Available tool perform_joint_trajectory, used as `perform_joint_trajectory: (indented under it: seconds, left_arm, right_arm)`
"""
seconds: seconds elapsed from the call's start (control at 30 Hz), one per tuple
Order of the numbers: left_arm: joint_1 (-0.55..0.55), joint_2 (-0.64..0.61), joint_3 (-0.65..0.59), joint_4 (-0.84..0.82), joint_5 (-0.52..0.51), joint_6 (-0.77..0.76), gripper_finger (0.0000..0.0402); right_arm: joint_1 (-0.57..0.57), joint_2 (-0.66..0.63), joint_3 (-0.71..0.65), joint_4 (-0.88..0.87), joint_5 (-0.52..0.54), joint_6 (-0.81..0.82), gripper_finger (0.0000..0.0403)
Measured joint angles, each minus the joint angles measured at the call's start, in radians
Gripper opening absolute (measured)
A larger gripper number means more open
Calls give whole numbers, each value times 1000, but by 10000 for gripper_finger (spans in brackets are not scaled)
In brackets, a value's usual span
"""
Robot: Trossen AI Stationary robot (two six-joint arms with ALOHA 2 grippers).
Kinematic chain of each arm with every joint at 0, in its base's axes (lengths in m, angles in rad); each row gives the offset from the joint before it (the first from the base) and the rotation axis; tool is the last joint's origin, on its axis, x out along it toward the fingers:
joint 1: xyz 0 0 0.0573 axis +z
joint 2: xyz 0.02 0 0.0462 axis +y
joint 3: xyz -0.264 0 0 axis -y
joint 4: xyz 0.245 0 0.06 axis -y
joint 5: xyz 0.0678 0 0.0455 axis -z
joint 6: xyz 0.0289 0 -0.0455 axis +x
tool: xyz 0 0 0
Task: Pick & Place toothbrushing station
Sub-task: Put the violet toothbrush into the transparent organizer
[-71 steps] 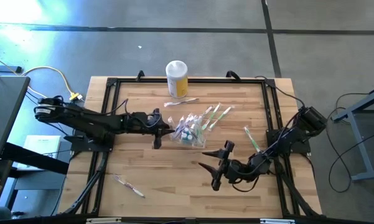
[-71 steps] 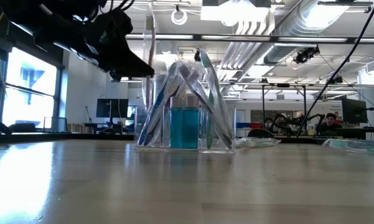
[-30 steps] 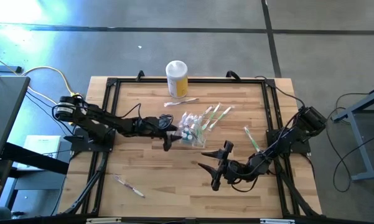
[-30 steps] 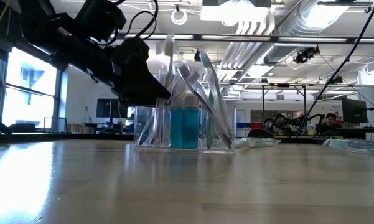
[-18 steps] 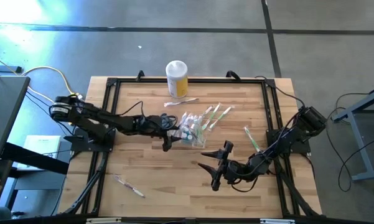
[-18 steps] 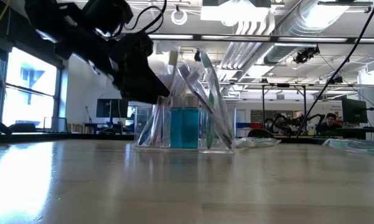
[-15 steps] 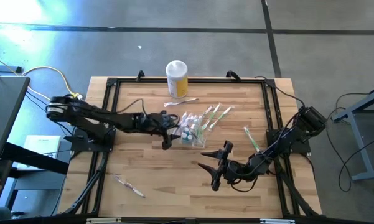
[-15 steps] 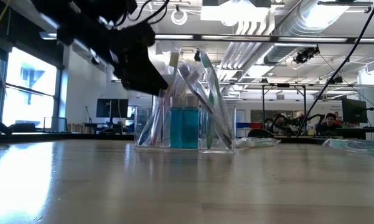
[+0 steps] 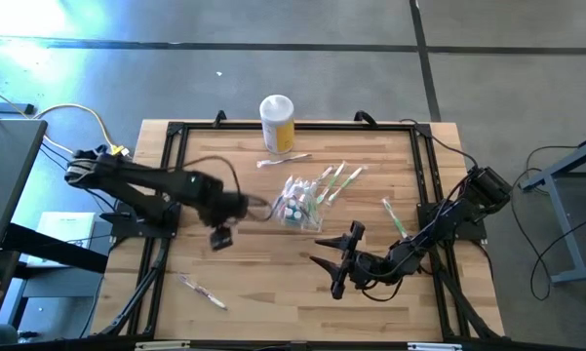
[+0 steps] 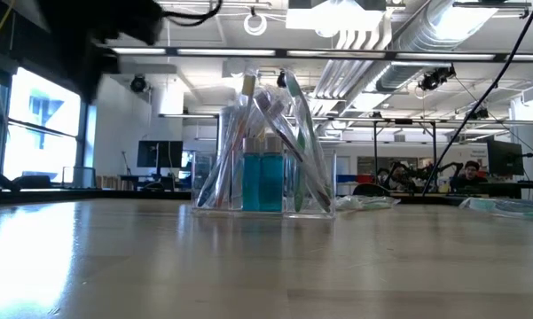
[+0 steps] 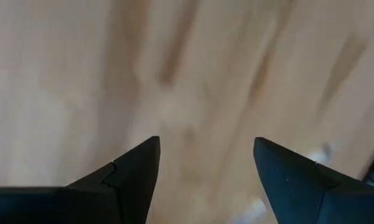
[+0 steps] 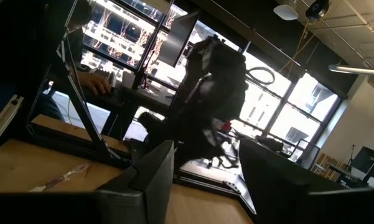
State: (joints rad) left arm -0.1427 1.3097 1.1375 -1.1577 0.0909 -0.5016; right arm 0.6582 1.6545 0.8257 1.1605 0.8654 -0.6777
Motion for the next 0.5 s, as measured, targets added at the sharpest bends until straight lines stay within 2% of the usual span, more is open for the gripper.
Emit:
perform_joint_trajectory:
  seconds: [0.1, 0.17, 0.3, 0.5]
  left_arm:
    - [-120, -7, -18, -63, 78, -186, 252]
    - [-219, -5, -40, -59, 91, -261, 252]
    - [-407, -4, -102, 36, 55, -270, 252]
    - [-628, -3, -215, 307, -59, -305, 252]
  right_arm:
    - [0, 0, 0, 0, 0, 0, 175]
    - [0, 0, 0, -4, 0, 0, 175]
    - [0, 0, 0, -3, -1, 3, 175]
    - [0, 0, 0, -3, -1, 3, 175]
